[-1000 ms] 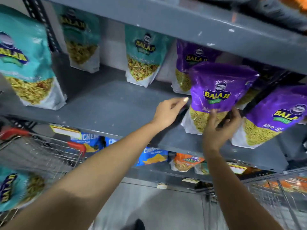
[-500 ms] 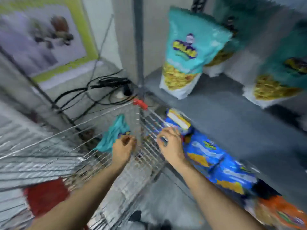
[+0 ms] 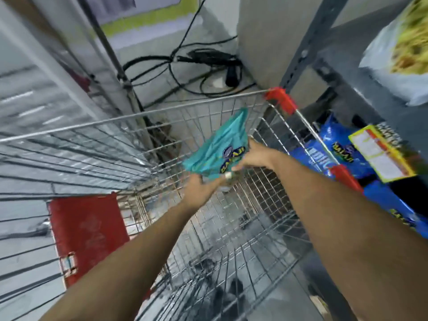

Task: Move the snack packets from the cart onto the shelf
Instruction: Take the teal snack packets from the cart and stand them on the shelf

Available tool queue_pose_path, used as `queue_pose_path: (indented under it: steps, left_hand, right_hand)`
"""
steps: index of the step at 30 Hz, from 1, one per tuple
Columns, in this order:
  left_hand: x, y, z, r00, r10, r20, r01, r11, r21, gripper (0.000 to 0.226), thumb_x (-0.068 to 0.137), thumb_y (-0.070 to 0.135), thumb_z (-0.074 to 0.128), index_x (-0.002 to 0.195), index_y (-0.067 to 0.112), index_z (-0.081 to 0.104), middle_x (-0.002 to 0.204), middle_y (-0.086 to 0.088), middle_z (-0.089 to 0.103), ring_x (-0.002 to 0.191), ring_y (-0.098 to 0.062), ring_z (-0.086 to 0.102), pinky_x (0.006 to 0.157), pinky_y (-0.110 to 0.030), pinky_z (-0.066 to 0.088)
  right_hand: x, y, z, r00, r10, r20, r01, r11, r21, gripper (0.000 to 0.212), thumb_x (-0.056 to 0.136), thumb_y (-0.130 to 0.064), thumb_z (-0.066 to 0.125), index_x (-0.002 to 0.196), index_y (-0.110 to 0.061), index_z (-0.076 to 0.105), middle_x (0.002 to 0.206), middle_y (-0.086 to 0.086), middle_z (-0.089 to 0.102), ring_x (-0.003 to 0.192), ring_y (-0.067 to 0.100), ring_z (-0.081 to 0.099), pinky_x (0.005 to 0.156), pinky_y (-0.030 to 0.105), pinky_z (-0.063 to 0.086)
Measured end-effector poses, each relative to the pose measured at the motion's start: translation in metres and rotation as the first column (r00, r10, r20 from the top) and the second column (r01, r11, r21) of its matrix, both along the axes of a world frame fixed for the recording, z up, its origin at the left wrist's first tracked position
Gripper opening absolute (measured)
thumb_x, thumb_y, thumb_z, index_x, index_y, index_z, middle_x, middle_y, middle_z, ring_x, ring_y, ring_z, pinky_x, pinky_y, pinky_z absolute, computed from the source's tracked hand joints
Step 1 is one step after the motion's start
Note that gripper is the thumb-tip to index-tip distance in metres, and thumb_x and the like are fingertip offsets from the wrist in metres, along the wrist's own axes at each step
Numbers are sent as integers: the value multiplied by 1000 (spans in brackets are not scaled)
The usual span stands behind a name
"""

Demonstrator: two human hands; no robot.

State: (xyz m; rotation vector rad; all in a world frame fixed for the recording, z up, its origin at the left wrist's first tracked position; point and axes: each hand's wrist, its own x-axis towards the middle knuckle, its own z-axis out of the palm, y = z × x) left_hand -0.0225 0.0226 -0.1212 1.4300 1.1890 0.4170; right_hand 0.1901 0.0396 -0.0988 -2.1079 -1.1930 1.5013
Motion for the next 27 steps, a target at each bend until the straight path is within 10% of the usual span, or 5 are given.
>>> queue_pose_path:
  steps: [4, 7, 13, 19, 27]
  left_hand:
    - [11, 18, 7, 961, 197, 197, -190, 980, -53, 14, 96, 32, 56, 109, 33, 61, 121, 3, 65, 96, 10, 65, 90, -14, 52]
    - [-3, 33, 38, 988, 92, 121, -94, 996, 9, 19, 98, 42, 48, 103, 31, 62, 113, 2, 68, 109, -18, 65, 102, -42, 50]
    - [-27, 51, 147, 985, -132, 112, 130, 991, 21, 46, 87, 69, 39, 89, 38, 72, 99, -1, 78, 93, -18, 75, 86, -41, 58]
    - [-15, 31, 253, 947, -279, 158, 267, 959, 94, 49, 89, 67, 41, 94, 30, 73, 95, 1, 79, 87, -17, 76, 80, -37, 61]
    - [78, -17, 326, 853, -513, 95, 478, 841, 252, 70, 81, 74, 39, 97, 15, 73, 97, -8, 78, 93, -28, 73, 90, -51, 55]
  right_hand:
    - [-2, 6, 6, 996, -11, -91, 12, 1000, 2, 73, 63, -11, 93, 130, -9, 64, 127, 8, 71, 118, 26, 66, 108, 45, 48]
    - [-9, -9, 32, 983, -74, -168, 83, 996, 43, 88, 44, -47, 96, 122, -18, 68, 120, 0, 75, 112, 21, 69, 104, 47, 52]
    - [-38, -53, 110, 889, -312, -336, 374, 917, 138, 89, 23, -96, 64, 93, -42, 59, 81, -36, 70, 76, -19, 66, 75, 15, 48]
    - [-43, -98, 185, 767, -480, -426, 611, 748, 257, 109, 27, -97, 64, 108, -25, 56, 123, -1, 67, 117, 20, 65, 107, 45, 47]
    - [10, -182, 260, 571, -668, -477, 817, 405, 411, 98, 28, -94, 68, 99, -26, 66, 102, -16, 77, 97, 3, 72, 85, 26, 58]
